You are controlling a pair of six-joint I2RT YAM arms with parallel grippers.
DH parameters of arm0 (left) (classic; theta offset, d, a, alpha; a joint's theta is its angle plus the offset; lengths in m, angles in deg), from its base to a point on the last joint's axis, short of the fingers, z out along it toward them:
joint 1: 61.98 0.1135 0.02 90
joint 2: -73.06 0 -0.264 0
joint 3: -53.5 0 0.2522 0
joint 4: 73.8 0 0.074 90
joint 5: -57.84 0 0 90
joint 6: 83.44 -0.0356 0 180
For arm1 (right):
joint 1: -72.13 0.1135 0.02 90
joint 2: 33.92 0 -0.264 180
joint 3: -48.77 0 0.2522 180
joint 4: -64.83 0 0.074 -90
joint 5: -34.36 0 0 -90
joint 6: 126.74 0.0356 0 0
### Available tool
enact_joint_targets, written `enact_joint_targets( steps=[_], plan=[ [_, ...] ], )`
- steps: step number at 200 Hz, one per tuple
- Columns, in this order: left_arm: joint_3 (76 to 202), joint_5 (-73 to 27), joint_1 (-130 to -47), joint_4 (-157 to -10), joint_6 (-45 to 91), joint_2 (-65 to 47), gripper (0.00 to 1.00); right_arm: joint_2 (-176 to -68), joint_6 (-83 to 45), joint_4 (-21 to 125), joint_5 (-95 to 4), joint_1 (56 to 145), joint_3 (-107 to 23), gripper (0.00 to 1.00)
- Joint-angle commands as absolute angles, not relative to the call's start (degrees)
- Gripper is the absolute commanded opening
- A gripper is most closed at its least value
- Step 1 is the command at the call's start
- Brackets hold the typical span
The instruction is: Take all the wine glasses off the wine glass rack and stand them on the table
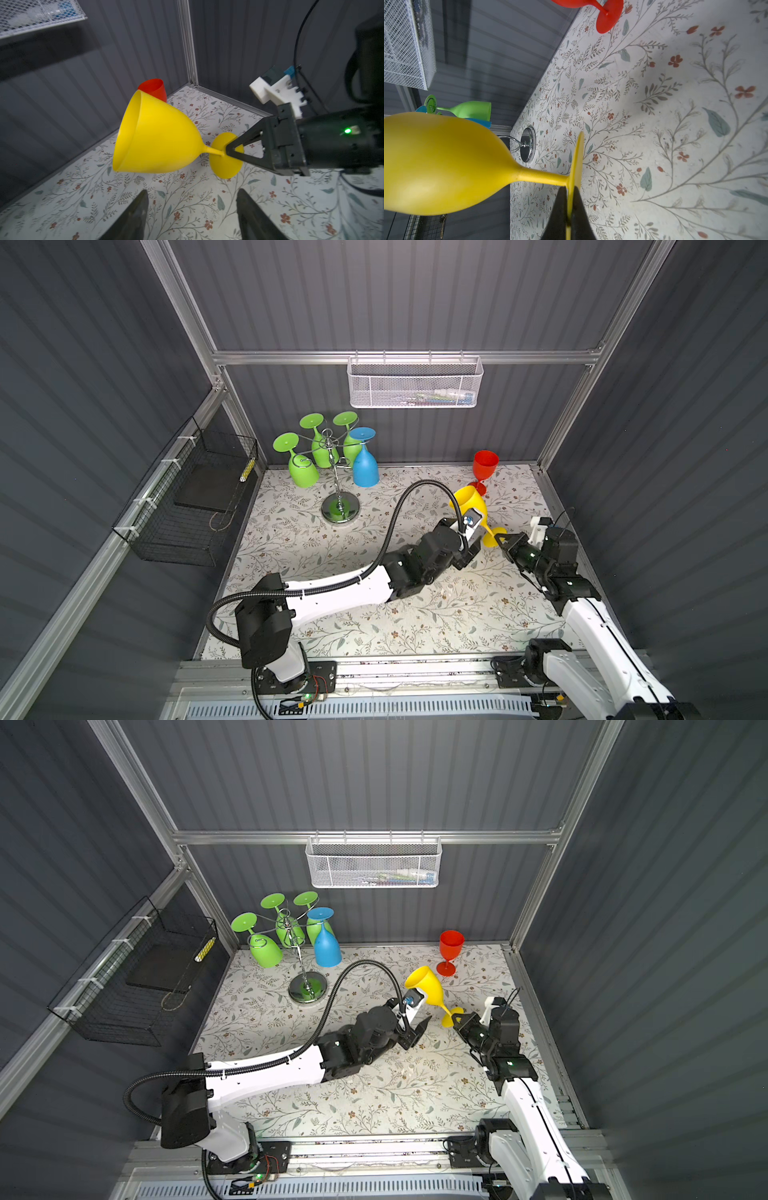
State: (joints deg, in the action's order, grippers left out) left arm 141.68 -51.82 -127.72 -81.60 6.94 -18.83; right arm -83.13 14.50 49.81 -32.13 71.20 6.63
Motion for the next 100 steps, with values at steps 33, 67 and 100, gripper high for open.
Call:
enact_joint_targets(
  steps=[33, 67, 100],
  plan=[
    [151.57, -32.97, -118.30, -91.68, 16.82, -18.76, 0.61, -86.60, 12.81, 67.37, -27.63, 69.96, 10.40, 0.00],
    [157.88, -27.14, -115.43, -93.85, 20.36, -22.59, 0.54, -88.32, 12.84, 73.00, -27.41, 69.85, 12.48, 0.00],
    [163.80, -22.52, -114.25, -96.20, 22.74, -26.79, 0.46, -89.80, 13.45, 75.93, -27.47, 69.84, 13.30, 0.00]
  ],
)
